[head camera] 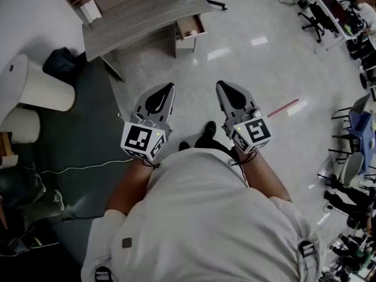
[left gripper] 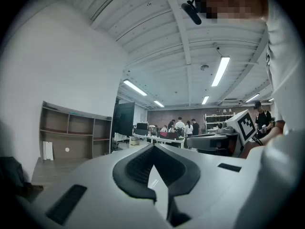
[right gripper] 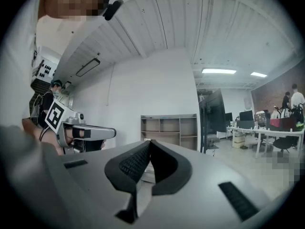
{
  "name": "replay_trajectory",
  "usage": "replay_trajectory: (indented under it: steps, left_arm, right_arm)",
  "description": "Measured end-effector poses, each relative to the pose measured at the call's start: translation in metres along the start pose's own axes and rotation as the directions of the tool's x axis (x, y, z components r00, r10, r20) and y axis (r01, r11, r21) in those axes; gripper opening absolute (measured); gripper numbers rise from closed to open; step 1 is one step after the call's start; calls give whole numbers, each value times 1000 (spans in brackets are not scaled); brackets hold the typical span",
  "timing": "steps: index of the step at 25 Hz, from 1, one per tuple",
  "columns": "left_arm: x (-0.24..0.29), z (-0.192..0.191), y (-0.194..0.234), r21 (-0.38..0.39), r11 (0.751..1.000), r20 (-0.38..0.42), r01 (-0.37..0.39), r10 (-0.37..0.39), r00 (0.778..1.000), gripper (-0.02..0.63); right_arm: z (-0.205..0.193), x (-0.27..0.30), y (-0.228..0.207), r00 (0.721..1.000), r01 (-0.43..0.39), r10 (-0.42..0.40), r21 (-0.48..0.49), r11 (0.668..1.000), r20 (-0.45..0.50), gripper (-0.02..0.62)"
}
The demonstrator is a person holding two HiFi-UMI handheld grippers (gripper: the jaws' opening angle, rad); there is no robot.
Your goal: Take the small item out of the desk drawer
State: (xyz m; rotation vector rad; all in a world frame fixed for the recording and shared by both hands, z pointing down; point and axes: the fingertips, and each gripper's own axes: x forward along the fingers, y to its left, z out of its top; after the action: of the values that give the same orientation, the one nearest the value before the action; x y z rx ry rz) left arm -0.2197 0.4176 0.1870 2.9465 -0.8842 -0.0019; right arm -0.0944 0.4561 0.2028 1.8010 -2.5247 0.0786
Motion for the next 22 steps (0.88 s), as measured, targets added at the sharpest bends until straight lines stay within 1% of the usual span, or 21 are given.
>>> replay_trajectory:
  steps: [10,17,22]
  left_arm:
    - [20,0,-21,14,1000,4,27,-27,1000,12]
    - [38,-4,-25,14,1000,-12,16,-15,1000,12]
    - [61,-4,-24,18,1000,-17,-1,1,1000,12]
  right_arm:
    - [1,-14,-16,1000,-14,14,-8,1000,15,20]
    - [-1,-13,-34,1000,-27,27,-4,1000,13,21]
    - [-2,-7,-56,999,-38,38,-4,999,10,21]
